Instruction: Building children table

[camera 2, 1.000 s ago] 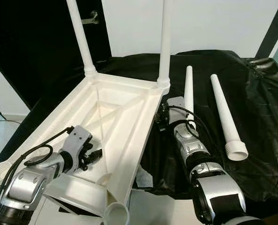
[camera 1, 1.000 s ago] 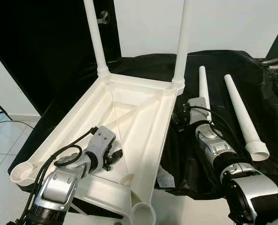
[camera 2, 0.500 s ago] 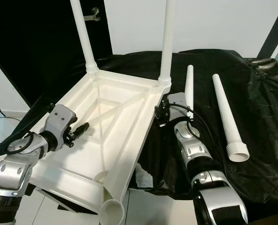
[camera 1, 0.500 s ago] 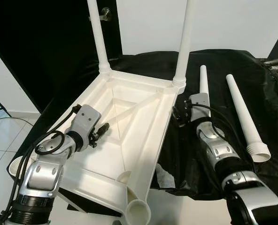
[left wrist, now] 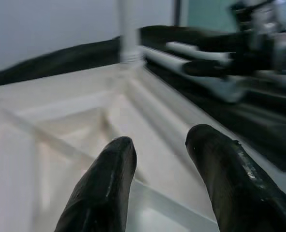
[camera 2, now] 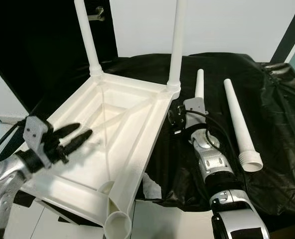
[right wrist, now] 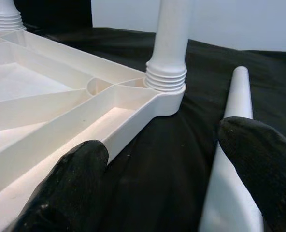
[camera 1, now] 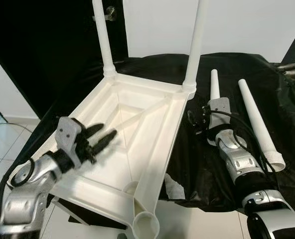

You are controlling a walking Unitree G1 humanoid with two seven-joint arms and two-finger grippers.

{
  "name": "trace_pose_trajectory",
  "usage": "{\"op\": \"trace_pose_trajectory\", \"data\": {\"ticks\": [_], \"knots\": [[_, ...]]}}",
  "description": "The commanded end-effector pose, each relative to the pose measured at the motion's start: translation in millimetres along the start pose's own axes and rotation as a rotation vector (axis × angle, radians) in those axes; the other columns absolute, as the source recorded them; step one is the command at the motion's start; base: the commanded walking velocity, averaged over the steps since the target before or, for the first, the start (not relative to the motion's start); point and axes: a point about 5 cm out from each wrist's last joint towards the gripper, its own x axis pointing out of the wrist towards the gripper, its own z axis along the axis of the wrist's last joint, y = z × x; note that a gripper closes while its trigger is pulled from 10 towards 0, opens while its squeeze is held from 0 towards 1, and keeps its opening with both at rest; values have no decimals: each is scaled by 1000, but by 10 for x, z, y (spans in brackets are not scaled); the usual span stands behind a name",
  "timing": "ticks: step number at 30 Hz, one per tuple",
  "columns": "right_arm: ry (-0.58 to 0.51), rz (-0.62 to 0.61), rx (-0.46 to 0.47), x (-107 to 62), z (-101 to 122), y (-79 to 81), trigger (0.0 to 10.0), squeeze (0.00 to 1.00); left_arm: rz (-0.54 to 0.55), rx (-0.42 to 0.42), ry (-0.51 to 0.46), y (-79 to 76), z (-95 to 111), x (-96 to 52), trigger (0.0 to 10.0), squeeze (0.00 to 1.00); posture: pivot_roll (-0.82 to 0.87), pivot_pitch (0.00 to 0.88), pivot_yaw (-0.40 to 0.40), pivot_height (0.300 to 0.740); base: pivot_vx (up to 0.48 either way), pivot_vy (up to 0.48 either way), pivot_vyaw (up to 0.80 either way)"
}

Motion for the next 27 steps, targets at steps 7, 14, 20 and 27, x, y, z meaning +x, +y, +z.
{"op": "trace_pose_trajectory", "data": {"ticks": [7,14,20,27], "knots": [[12,6,4,-75,-13,-56,10000,0,-179,-6,130,-95,-120,-144,10000,0,3,0,-5,740,0,0,0],[0,40,8,-155,7,-7,10000,0,-283,38,296,-191,-305,-242,10000,184,-3,0,1,740,0,0,0],[14,36,6,-184,-18,-21,10000,0,-328,62,366,-220,-367,-286,10000,592,-6,0,5,740,0,0,0],[20,30,3,-199,-14,-46,10000,0,-363,88,441,-235,-402,-365,10000,0,-2,0,4,740,0,0,0]]}}
